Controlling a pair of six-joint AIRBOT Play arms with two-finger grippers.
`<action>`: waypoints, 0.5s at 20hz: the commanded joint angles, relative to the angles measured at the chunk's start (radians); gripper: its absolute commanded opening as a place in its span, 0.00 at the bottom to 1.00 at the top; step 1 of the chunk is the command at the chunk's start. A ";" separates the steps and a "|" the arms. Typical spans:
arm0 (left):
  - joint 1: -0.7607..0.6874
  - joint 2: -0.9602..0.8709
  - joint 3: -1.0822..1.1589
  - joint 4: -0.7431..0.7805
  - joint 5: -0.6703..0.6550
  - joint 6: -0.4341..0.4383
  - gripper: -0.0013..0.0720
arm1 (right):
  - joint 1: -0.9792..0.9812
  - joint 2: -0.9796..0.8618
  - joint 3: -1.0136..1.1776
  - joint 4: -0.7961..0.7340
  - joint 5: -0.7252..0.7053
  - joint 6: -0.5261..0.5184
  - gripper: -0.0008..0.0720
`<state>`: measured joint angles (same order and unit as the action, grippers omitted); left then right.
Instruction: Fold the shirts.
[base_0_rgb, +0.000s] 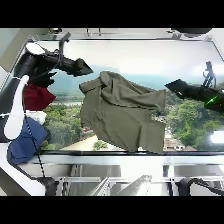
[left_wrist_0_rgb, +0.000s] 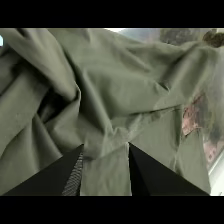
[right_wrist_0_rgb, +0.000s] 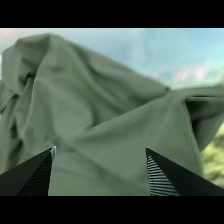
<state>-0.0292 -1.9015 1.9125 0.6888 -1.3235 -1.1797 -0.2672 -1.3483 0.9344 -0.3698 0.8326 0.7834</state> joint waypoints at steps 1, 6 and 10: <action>0.077 -0.031 0.104 0.001 -0.217 -0.151 0.42 | -0.058 -0.040 0.094 -0.079 -0.019 -0.047 0.80; 0.005 0.174 -0.341 0.002 -0.274 -0.142 0.42 | -0.094 -0.053 0.119 -0.371 0.093 0.076 0.80; -0.153 0.387 -0.881 0.000 -0.035 -0.138 0.42 | -0.093 -0.114 0.119 -0.385 0.145 0.085 0.80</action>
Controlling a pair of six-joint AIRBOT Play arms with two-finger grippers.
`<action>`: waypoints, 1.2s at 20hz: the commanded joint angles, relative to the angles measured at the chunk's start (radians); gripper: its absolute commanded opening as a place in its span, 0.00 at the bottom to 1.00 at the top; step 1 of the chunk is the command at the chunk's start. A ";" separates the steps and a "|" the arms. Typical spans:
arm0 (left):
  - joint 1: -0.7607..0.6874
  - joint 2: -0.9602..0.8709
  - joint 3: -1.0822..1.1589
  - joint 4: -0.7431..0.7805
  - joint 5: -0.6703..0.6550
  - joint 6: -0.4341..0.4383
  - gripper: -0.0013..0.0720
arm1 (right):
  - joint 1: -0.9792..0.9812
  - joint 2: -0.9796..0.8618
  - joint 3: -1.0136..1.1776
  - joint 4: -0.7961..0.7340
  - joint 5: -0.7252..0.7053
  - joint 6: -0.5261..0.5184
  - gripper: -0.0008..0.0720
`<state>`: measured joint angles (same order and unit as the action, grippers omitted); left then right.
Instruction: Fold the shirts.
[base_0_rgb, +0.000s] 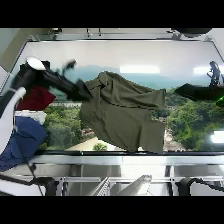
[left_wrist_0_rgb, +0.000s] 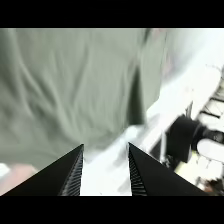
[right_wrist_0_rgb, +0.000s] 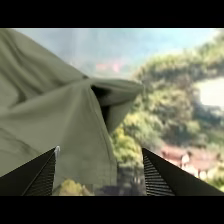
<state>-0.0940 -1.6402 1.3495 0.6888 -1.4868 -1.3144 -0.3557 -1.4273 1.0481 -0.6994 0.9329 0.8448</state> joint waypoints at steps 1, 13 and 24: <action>-0.135 0.163 -0.430 -0.004 0.196 -0.012 0.42 | -0.003 -0.048 0.005 -0.039 0.047 0.023 0.80; -0.431 0.257 -0.720 -0.063 0.782 -0.146 0.42 | 0.048 -0.088 0.006 -0.003 0.037 0.016 0.80; -0.318 0.257 -0.719 -0.061 0.781 -0.142 0.05 | 0.084 -0.200 0.006 -0.001 0.010 -0.033 0.79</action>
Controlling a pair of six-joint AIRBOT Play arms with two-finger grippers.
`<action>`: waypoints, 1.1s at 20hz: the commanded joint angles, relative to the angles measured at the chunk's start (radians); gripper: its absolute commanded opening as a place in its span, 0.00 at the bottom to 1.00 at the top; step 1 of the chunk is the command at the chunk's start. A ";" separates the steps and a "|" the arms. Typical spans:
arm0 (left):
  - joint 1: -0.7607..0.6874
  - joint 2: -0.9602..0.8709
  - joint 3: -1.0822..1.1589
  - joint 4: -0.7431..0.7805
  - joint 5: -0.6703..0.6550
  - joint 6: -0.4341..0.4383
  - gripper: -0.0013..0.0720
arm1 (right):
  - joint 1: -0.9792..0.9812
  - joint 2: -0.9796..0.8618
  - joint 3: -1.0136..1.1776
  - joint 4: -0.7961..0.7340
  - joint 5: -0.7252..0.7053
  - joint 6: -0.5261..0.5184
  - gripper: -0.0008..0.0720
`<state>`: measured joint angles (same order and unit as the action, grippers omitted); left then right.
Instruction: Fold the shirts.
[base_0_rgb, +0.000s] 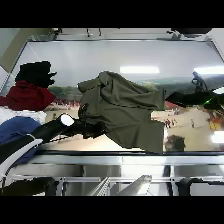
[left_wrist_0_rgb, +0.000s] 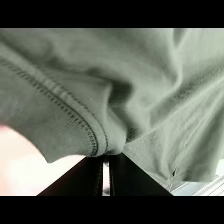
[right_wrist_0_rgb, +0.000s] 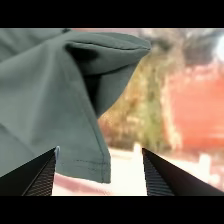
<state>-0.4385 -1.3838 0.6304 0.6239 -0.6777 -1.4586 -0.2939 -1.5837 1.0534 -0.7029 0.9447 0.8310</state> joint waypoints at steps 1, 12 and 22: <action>0.034 0.001 0.000 0.004 -0.037 0.003 0.05 | 0.041 -0.059 0.002 0.015 -0.003 -0.048 0.79; 0.073 0.002 0.057 0.005 -0.148 0.077 0.05 | 0.089 -0.058 0.131 0.063 0.255 -0.079 0.03; 0.428 0.463 0.705 0.001 -0.447 0.179 0.05 | -0.194 0.657 0.137 0.644 0.069 -0.181 0.03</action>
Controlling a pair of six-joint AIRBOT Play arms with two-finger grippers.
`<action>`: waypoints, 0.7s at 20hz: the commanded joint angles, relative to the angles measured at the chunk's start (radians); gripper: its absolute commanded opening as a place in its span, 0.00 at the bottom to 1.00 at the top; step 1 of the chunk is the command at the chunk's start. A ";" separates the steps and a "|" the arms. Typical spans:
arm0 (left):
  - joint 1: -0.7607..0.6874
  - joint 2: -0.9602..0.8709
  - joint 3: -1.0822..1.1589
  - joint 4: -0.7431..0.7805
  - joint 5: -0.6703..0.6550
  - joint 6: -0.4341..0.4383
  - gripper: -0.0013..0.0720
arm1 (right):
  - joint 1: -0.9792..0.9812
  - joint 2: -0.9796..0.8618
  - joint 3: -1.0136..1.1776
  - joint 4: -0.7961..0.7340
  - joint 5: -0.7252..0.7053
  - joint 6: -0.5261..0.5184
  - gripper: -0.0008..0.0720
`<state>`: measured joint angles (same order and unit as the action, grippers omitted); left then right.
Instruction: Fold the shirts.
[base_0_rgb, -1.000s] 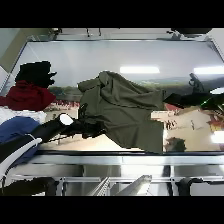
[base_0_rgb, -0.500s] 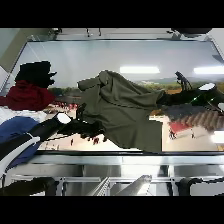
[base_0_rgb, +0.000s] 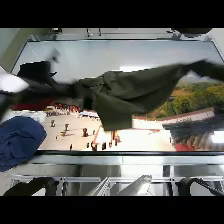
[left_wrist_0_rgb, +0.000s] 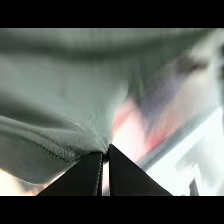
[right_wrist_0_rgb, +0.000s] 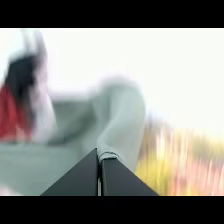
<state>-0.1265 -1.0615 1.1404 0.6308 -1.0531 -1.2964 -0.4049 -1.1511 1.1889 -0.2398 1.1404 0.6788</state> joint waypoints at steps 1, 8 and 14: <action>0.160 0.182 0.264 -0.005 -0.078 0.018 0.05 | -0.105 0.307 0.002 0.192 -0.192 -0.028 0.03; 0.506 0.367 0.542 -0.005 -0.156 0.047 0.05 | -0.173 0.744 0.002 0.138 -0.485 0.002 0.03; 0.536 0.290 0.422 -0.040 -0.259 0.086 0.05 | -0.173 0.709 -0.002 0.127 -0.367 0.034 0.03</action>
<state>0.4107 -0.7341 1.6184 0.6197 -1.2739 -1.2438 -0.5751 -0.4194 1.1896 -0.1074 0.7216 0.6819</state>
